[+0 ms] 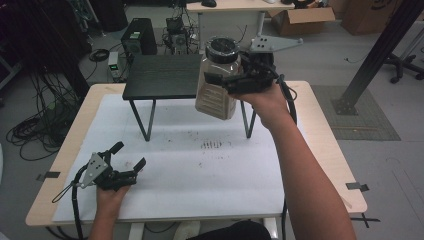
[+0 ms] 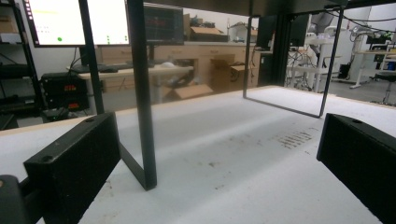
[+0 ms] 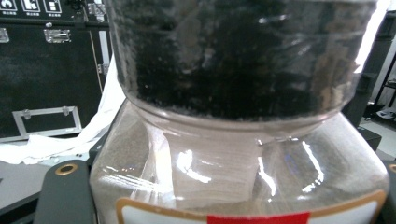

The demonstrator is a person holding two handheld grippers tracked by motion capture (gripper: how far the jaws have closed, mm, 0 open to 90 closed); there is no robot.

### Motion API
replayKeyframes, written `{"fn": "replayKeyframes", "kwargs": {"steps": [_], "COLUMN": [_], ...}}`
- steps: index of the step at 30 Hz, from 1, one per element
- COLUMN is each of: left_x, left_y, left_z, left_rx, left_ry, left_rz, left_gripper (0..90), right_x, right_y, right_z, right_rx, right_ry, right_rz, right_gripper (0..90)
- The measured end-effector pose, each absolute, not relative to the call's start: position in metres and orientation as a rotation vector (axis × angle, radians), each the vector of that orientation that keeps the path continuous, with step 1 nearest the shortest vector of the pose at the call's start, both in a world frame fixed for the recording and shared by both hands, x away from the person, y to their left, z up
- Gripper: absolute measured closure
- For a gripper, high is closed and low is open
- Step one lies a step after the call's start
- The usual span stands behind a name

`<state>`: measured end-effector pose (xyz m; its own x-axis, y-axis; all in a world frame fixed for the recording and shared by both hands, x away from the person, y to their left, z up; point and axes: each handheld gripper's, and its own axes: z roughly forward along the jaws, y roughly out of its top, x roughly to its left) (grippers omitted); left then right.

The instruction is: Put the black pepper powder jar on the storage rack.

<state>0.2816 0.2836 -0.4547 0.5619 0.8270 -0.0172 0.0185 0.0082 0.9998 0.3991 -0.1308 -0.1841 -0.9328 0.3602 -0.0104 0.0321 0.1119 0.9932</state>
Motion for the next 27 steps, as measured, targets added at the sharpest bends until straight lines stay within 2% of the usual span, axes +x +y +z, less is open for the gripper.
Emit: {"fn": "replayKeyframes", "kwargs": {"steps": [11, 27], "left_x": [0.282, 0.282], "left_y": [0.284, 0.284], "left_z": [-0.455, -0.455], "left_rx": [1.436, 1.433], "left_ry": [0.776, 0.776], "left_rz": [0.743, 0.743], "left_gripper": [0.2, 0.2], "right_x": [0.426, 0.462], "right_y": [-0.132, -0.128], "right_z": [-0.171, -0.177], "right_rx": [0.472, 0.576], "right_ry": [2.097, 2.081], "right_rz": [1.887, 1.831], "right_gripper": [22.7, 22.6]}}
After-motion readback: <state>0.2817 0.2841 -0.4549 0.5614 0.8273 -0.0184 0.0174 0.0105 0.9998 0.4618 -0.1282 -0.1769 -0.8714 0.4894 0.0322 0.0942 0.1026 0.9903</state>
